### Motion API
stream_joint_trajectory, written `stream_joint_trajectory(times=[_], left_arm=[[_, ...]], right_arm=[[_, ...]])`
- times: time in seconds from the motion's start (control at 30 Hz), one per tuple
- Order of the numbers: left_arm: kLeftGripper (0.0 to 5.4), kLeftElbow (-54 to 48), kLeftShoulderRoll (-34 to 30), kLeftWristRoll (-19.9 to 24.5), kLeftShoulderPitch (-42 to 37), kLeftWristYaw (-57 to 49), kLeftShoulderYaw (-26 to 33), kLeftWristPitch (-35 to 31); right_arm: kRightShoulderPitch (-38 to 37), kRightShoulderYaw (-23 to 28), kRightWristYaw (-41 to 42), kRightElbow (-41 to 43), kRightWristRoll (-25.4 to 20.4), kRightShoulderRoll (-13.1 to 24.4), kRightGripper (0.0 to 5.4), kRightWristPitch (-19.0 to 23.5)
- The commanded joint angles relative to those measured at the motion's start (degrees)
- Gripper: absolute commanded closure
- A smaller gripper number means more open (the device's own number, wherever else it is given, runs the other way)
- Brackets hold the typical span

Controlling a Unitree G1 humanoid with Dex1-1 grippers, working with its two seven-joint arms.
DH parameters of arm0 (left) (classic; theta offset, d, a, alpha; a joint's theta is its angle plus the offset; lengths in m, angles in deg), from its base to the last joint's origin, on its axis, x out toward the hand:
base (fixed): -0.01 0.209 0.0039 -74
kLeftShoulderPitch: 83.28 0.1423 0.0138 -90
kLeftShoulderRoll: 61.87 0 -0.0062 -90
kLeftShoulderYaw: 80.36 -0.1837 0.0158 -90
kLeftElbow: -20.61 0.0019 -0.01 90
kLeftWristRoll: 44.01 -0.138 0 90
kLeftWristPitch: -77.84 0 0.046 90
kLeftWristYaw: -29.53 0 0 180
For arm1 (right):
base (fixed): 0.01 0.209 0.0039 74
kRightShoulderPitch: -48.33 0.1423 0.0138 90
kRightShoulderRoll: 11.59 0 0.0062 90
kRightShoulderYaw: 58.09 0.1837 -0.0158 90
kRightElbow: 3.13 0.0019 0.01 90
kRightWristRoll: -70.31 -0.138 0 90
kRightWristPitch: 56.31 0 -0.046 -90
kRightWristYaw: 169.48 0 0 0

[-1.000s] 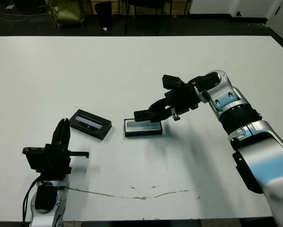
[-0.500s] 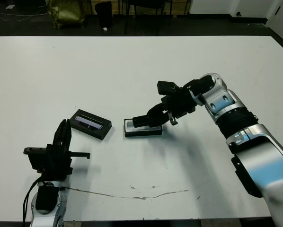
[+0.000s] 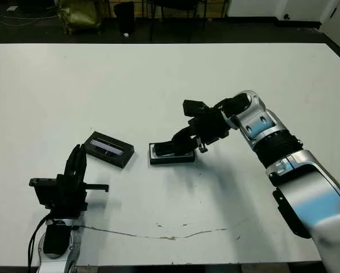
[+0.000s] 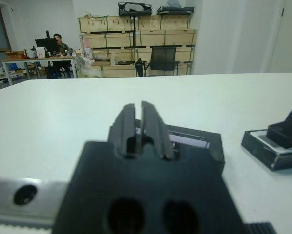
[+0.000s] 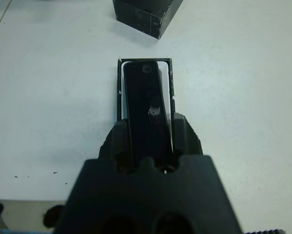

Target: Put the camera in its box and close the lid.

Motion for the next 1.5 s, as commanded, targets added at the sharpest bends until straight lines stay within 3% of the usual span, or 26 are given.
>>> stream_joint_trajectory(times=[0.03,0.23,0.83,1.0,1.5], left_arm=[[5.4,0.0,-0.1,0.3,0.9,0.1,0.0,-1.4],[5.4,1.2,-0.3,-0.2,0.5,0.3,0.1,0.5],[5.4,-1.2,0.1,-0.4,1.7,-0.9,-0.2,-2.9],[5.4,-4.9,0.5,-1.0,2.9,-2.1,-0.7,-7.2],[5.4,-3.2,0.3,0.1,2.1,-1.2,-0.5,-5.3]], right_arm=[[-0.3,-0.4,-0.7,-0.2,0.7,-0.2,4.75,0.6],[0.0,-0.5,-0.3,0.1,0.7,0.0,4.75,1.5],[0.2,-1.9,-0.4,5.6,1.6,0.7,4.75,7.0],[0.2,-2.6,-0.1,7.3,1.8,1.0,4.75,7.3],[1.0,-4.0,0.3,8.7,3.0,1.1,4.75,7.9]])
